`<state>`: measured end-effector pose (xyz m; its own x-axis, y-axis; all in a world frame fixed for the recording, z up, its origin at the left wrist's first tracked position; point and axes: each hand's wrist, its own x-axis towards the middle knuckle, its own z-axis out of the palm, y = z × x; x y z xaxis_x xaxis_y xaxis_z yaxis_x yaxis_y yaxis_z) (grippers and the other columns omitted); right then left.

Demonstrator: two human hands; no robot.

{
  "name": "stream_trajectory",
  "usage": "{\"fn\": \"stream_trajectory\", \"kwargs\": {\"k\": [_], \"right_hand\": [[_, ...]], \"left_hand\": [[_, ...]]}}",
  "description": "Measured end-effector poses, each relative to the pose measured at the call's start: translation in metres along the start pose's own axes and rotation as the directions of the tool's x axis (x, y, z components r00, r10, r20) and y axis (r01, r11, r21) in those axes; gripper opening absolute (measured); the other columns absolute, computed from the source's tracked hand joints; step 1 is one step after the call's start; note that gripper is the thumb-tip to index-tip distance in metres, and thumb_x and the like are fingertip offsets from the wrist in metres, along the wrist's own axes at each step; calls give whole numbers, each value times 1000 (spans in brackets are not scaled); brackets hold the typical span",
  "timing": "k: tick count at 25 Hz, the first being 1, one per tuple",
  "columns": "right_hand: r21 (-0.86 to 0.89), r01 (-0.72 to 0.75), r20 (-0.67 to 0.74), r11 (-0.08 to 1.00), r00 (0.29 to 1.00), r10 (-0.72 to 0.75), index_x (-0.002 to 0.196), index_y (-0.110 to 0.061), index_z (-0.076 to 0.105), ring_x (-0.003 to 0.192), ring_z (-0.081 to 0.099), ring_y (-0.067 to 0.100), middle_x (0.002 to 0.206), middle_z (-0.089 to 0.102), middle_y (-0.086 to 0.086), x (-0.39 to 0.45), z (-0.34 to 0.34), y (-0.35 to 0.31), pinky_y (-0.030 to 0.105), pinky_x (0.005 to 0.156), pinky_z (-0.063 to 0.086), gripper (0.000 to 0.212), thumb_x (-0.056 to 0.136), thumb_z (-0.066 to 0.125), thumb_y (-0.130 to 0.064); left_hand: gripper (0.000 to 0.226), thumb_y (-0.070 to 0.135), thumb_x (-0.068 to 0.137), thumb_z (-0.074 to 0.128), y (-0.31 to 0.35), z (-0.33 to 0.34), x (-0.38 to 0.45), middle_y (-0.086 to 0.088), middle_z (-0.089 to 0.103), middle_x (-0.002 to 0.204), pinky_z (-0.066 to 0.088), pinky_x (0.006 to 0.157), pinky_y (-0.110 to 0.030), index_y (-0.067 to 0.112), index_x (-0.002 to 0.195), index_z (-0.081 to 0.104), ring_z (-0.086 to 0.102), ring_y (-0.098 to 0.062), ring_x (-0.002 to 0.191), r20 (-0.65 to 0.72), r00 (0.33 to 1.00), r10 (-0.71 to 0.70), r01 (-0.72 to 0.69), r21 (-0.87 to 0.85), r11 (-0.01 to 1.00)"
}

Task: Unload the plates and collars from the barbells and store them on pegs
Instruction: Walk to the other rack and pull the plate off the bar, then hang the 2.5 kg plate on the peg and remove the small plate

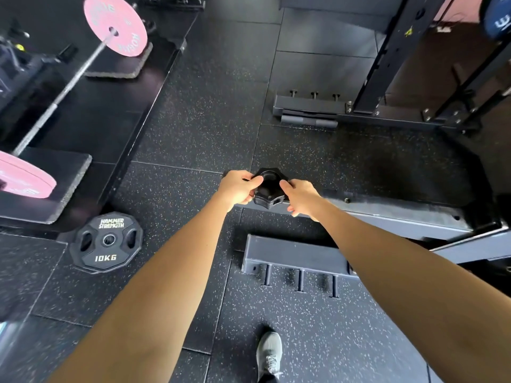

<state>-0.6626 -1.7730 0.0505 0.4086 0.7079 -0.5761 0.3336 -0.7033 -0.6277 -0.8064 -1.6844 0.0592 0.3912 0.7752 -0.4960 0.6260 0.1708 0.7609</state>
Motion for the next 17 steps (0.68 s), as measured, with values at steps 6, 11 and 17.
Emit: {"fn": "stream_trajectory", "kwargs": {"k": [6, 11, 17], "right_hand": [[-282, 59, -158, 958, 982, -107, 144, -16, 35, 115, 49, 33, 140, 33, 12, -24, -20, -5, 45, 100, 40, 62, 97, 27, -55], [-532, 253, -185, 808, 896, -403, 149, -24, 29, 140, 29, 26, 154, 29, 2, -74, -43, -12, 45, 112, 23, 65, 95, 32, -60], [-613, 323, -206, 721, 815, -541, 149, -29, 29, 146, 20, 21, 157, 25, -1, -170, -69, -13, 45, 116, 17, 68, 91, 40, -63]], "left_hand": [[61, 53, 92, 54, 11, -8, -21, -10, 56, 120, 56, 70, -35, 17, 140, 40, 57, -24, 92, -62, 998, 31, -24, 112, 993], [56, 51, 87, 61, 39, -25, -68, -7, 49, 130, 39, 86, -30, 27, 136, 49, 50, -19, 107, -159, 961, 226, -185, 240, 953], [60, 51, 79, 70, 62, -34, -176, -2, 46, 131, 36, 85, -31, 32, 132, 51, 47, -14, 101, -200, 901, 386, -315, 312, 896]]}}
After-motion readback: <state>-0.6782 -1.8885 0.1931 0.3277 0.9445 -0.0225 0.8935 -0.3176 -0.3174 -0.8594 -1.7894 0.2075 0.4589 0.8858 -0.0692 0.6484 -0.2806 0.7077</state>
